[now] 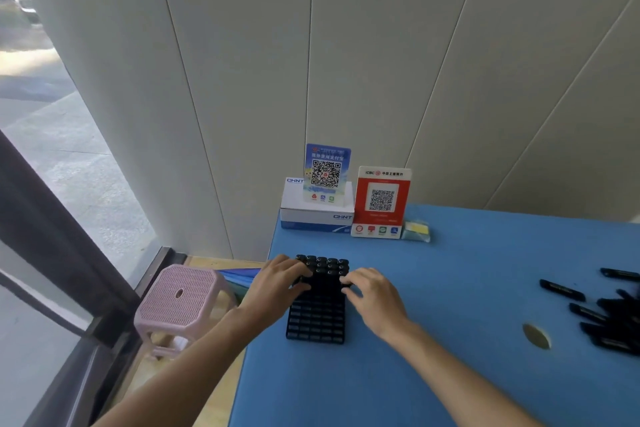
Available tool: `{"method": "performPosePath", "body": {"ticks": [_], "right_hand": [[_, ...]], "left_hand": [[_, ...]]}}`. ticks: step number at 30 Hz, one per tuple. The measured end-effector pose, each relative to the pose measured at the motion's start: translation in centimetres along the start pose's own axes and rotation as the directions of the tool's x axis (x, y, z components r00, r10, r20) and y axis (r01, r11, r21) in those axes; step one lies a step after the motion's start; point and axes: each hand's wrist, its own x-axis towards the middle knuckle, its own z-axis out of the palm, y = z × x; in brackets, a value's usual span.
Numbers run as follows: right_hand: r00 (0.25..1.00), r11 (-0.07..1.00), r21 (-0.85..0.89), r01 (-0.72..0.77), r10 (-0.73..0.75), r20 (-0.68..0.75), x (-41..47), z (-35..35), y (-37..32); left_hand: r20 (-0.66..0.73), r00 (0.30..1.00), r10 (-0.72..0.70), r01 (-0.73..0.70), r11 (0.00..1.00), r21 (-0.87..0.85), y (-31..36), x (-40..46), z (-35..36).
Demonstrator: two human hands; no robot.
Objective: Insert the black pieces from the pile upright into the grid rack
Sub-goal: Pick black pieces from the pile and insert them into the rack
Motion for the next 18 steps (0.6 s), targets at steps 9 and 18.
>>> {"method": "performPosePath", "body": {"ticks": [9,18], "right_hand": [[0.999,0.999,-0.053,-0.011,0.014,0.043,-0.2,-0.7,-0.8],[0.983,0.990,-0.081,-0.117,0.127,0.134,-0.8,-1.4,-1.8]], "left_hand": [[-0.055,0.998,0.025,-0.029,0.996,-0.081,0.5,0.5,0.3],[-0.040,0.994,0.104,-0.104,0.995,-0.006,-0.5,0.9,0.0]]}}
